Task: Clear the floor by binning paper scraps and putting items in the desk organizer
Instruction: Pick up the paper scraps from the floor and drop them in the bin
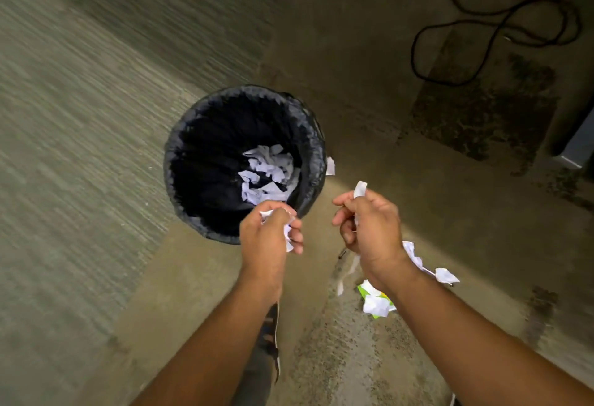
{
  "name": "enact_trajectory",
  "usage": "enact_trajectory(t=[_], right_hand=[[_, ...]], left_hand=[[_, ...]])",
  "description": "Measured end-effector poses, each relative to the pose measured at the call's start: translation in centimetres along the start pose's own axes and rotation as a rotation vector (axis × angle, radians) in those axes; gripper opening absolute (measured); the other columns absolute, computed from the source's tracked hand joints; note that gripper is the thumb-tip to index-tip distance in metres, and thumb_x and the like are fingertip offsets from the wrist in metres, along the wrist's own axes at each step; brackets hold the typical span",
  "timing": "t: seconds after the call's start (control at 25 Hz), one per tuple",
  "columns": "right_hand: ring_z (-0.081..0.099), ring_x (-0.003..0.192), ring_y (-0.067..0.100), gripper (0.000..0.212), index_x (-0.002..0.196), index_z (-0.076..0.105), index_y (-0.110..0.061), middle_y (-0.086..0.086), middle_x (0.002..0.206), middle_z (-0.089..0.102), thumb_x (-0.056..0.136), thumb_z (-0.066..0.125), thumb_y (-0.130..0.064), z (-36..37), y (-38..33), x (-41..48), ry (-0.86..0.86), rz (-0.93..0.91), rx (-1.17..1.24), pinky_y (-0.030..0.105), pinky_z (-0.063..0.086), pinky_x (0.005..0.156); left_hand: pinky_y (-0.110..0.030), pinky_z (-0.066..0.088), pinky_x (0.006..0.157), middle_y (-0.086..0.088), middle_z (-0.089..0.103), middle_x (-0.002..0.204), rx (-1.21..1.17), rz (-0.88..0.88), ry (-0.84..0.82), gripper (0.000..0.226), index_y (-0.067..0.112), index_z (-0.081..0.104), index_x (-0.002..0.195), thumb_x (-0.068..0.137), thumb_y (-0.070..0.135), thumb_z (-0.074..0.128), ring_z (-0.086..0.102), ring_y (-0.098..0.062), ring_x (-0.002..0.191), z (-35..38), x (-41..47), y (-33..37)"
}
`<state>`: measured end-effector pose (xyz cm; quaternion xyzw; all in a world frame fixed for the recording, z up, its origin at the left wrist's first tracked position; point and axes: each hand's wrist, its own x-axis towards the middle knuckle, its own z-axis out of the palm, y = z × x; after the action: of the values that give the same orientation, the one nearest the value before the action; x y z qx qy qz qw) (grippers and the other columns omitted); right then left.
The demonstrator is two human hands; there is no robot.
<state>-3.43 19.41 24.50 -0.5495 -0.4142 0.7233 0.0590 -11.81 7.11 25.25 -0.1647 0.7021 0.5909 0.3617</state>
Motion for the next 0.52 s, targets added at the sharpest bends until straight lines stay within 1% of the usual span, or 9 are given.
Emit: enact_trajectory(t=[0.08, 0.12, 0.2, 0.28, 0.36, 0.4, 0.44, 0.48, 0.52], right_hand=[[0.036, 0.037, 0.012, 0.021, 0.084, 0.068, -0.009, 0.005, 0.056, 0.06, 0.096, 0.051, -0.012, 4.1, -0.6, -0.2, -0.032, 0.006, 0.019, 0.019, 0.022, 0.041], [0.036, 0.038, 0.012, 0.021, 0.085, 0.067, -0.009, 0.004, 0.056, 0.059, 0.097, 0.051, -0.014, 6.0, -0.8, -0.1, -0.035, 0.016, 0.024, 0.019, 0.023, 0.041], [0.04, 0.042, 0.012, 0.019, 0.088, 0.064, -0.01, 0.004, 0.063, 0.06, 0.099, 0.048, -0.013, 9.6, -1.0, 0.4, -0.028, 0.04, 0.043, 0.021, 0.026, 0.04], [0.053, 0.052, 0.014, 0.02, 0.092, 0.063, -0.011, 0.008, 0.075, 0.064, 0.102, 0.046, -0.014, 12.4, -1.2, 1.2, -0.014, 0.056, 0.088, 0.025, 0.039, 0.043], [0.068, 0.074, 0.019, 0.019, 0.099, 0.064, -0.015, 0.011, 0.093, 0.071, 0.106, 0.047, -0.02, 14.3, -1.3, 1.9, -0.003, 0.067, 0.128, 0.029, 0.056, 0.06], [0.07, 0.087, 0.021, 0.018, 0.103, 0.064, -0.016, 0.01, 0.102, 0.072, 0.107, 0.048, -0.022, 14.7, -1.3, 2.3, -0.003, 0.065, 0.125, 0.033, 0.059, 0.072], [0.07, 0.096, 0.022, 0.018, 0.106, 0.064, -0.015, 0.01, 0.108, 0.072, 0.107, 0.048, -0.024, 14.9, -1.2, 2.6, -0.013, 0.057, 0.111, 0.036, 0.059, 0.082], [0.069, 0.104, 0.023, 0.017, 0.11, 0.063, -0.015, 0.01, 0.113, 0.071, 0.107, 0.049, -0.026, 14.8, -1.2, 2.9, -0.023, 0.049, 0.095, 0.038, 0.058, 0.09], [0.068, 0.112, 0.025, 0.017, 0.113, 0.061, -0.016, 0.011, 0.118, 0.07, 0.106, 0.05, -0.027, 14.6, -1.2, 3.1, -0.025, 0.047, 0.08, 0.04, 0.056, 0.098]], left_hand=[[-0.028, 0.044, 0.044, -0.006, 0.062, 0.064, -0.003, -0.011, 0.082, 0.012, 0.016, 0.065, 0.073, 0.079, 0.014, 0.056, 0.054, -0.019, 0.049, -2.5, 1.3, 2.3], [-0.03, 0.048, 0.047, -0.007, 0.064, 0.067, -0.011, -0.037, 0.115, 0.011, 0.016, 0.065, 0.075, 0.083, 0.014, 0.058, 0.056, -0.021, 0.052, -3.5, 2.1, 3.0], [-0.035, 0.055, 0.062, -0.011, 0.067, 0.078, -0.037, -0.102, 0.136, 0.006, 0.013, 0.066, 0.088, 0.09, 0.015, 0.06, 0.063, -0.025, 0.064, -5.2, 4.0, 4.0], [-0.04, 0.056, 0.076, -0.014, 0.069, 0.091, -0.061, -0.168, 0.113, 0.018, 0.008, 0.068, 0.105, 0.094, 0.02, 0.06, 0.066, -0.028, 0.077, -6.2, 5.9, 4.7], [-0.042, 0.056, 0.088, -0.015, 0.075, 0.107, -0.051, -0.219, 0.105, 0.035, 0.004, 0.071, 0.118, 0.092, 0.026, 0.063, 0.072, -0.033, 0.094, -6.9, 7.5, 5.3], [-0.043, 0.056, 0.097, -0.015, 0.076, 0.116, -0.019, -0.225, 0.11, 0.036, 0.008, 0.073, 0.117, 0.09, 0.03, 0.065, 0.072, -0.035, 0.105, -7.0, 8.0, 5.6], [-0.043, 0.054, 0.1, -0.014, 0.076, 0.119, 0.009, -0.226, 0.116, 0.032, 0.013, 0.076, 0.111, 0.087, 0.034, 0.067, 0.07, -0.034, 0.112, -7.1, 8.3, 5.9], [-0.039, 0.053, 0.096, -0.011, 0.076, 0.115, 0.018, -0.224, 0.121, 0.023, 0.019, 0.077, 0.102, 0.087, 0.035, 0.068, 0.068, -0.03, 0.112, -7.1, 8.5, 6.1], [-0.033, 0.051, 0.087, -0.003, 0.074, 0.107, 0.009, -0.226, 0.12, 0.013, 0.025, 0.075, 0.093, 0.088, 0.036, 0.069, 0.066, -0.024, 0.106, -7.1, 8.6, 6.3]])
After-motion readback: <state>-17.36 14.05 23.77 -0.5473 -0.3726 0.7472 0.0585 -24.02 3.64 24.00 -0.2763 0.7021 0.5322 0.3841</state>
